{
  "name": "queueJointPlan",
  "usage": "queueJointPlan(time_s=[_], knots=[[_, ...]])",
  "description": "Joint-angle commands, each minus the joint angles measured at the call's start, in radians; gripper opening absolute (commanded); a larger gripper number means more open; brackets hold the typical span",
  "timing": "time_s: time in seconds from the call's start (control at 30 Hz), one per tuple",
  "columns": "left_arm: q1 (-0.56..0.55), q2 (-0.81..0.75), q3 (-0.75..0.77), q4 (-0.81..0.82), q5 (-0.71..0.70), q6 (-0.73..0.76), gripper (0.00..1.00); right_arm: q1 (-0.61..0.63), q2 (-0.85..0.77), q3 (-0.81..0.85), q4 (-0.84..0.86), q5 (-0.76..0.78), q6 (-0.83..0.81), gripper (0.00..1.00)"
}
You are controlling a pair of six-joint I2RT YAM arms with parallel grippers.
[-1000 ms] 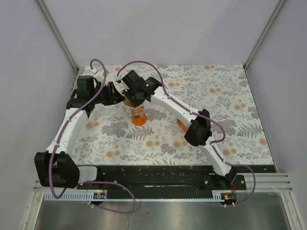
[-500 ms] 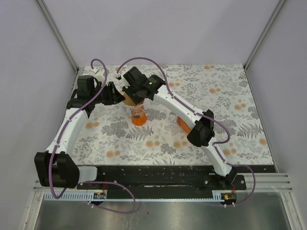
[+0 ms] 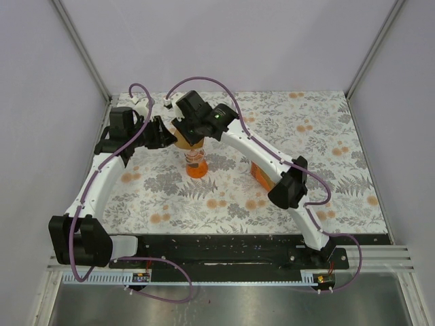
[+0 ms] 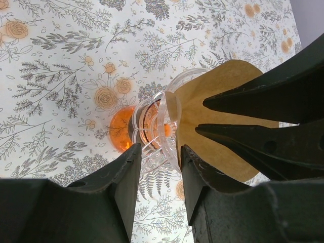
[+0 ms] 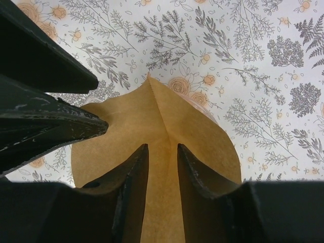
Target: Place the coffee filter in the dripper
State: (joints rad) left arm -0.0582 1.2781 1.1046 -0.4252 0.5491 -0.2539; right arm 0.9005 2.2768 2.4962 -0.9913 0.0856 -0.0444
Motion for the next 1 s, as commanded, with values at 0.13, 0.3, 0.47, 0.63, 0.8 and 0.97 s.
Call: queueJointPlan(time_s=[0.13, 0.3, 0.47, 0.63, 0.8, 0.97], knots=[[-0.003, -0.031, 0.06, 0.02, -0.012, 0.027, 0.42, -0.002, -0.157, -0.036, 0.106, -0.083, -0.003, 0.42], [-0.003, -0.036, 0.057, 0.02, -0.012, 0.03, 0.43, -0.002, -0.214, -0.088, 0.14, -0.055, 0.003, 0.49], [-0.003, -0.034, 0.057, 0.019, -0.012, 0.031, 0.43, -0.002, -0.29, -0.173, 0.204, -0.034, 0.021, 0.55], [-0.003, -0.033, 0.054, 0.019, -0.009, 0.031, 0.43, -0.003, -0.364, -0.353, 0.327, 0.104, 0.038, 0.63], [-0.002, -0.031, 0.055, 0.019, -0.008, 0.031, 0.43, -0.006, -0.346, -0.396, 0.341, 0.095, 0.038, 0.68], [-0.003, -0.037, 0.052, 0.019, -0.012, 0.034, 0.43, -0.023, -0.313, -0.411, 0.345, 0.1, 0.069, 0.53]])
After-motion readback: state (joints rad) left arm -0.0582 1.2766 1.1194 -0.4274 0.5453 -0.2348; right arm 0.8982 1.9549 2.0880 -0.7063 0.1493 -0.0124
